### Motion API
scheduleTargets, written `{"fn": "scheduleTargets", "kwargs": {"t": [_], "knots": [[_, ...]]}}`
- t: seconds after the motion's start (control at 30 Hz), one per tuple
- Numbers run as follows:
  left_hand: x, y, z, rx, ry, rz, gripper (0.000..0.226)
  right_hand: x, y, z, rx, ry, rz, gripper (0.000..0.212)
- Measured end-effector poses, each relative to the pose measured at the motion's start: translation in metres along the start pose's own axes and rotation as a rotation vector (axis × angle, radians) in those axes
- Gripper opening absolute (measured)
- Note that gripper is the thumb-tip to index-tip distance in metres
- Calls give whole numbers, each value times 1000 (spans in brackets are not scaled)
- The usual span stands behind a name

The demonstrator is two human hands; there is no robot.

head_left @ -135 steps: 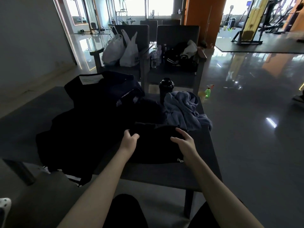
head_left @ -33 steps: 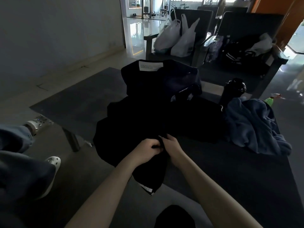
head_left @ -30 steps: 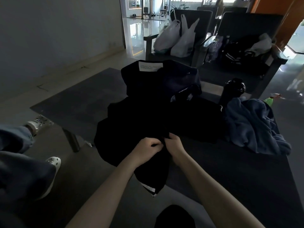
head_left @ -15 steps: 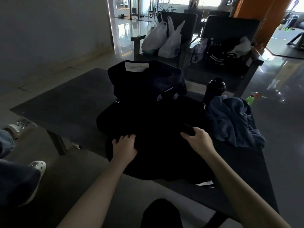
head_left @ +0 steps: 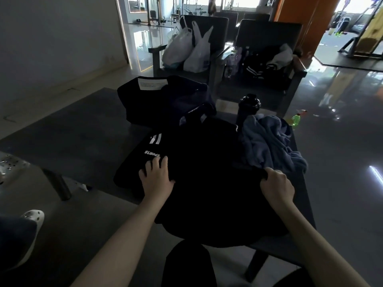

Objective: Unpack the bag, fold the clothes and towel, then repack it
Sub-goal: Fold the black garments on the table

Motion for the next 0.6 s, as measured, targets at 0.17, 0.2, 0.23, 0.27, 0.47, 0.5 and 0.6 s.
{"fn": "scheduleTargets", "kwargs": {"t": [0.17,0.2,0.23,0.27,0.47,0.5,0.6], "knots": [[0,3,-12,-215,145,203,25,-6,23,4,150,-44,141,35],[-2,4,-19,-285,194,225,23,-7,27,9,180,-87,206,48],[-5,5,-25,-336,234,244,20,-8,32,14,233,-131,300,61],[-7,6,-31,-375,258,269,19,-9,37,21,299,-166,418,73],[-19,0,-63,-668,255,367,31,-26,84,59,61,-338,546,101],[-21,-3,-68,-744,254,384,32,-28,89,63,78,-363,526,96],[-22,-12,-74,-928,222,459,38,-27,92,67,260,-407,427,43]]}}
Point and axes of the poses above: each hand's wrist, its own x-axis towards the middle knuckle, its own y-axis out of the palm, z = x × y, the point moved 3 cm from there along x, towards the middle knuckle, and after that the axes turned 5 degrees about z, right-handed, at the moved point
